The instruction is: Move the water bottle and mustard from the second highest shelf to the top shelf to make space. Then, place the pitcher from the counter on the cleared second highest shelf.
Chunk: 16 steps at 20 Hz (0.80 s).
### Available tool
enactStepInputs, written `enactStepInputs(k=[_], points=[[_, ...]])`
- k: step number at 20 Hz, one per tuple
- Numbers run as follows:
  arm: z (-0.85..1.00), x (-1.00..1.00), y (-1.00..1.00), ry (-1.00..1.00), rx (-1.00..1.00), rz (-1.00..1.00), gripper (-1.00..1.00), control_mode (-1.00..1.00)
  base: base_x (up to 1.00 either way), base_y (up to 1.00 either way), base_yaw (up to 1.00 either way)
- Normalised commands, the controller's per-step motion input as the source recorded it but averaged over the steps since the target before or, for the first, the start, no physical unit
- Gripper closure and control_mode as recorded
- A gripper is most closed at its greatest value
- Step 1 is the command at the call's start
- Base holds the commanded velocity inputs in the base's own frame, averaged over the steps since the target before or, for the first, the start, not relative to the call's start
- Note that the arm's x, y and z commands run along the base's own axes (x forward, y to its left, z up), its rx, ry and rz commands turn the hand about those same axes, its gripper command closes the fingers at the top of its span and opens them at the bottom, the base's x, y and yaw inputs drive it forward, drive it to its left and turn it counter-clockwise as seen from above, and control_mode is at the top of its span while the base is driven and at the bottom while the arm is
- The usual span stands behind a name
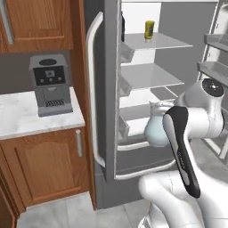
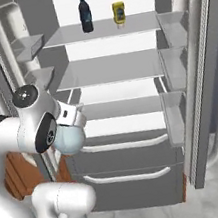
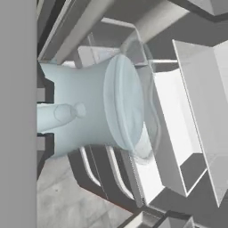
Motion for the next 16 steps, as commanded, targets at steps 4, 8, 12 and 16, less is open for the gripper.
enactStepInputs(k=[4,8,12,16], points=[[0.0,0.0,0.0,0.0,0.0,0.0,1.0,1.0,0.83,-0.36,0.01],[0.0,0.0,0.0,0.0,0.0,0.0,1.0,1.0,0.38,-0.7,0.0],[0.0,0.0,0.0,0.0,0.0,0.0,1.0,1.0,0.35,-0.59,0.0],[0.0,0.0,0.0,0.0,0.0,0.0,1.0,1.0,0.55,-0.1,0.04]])
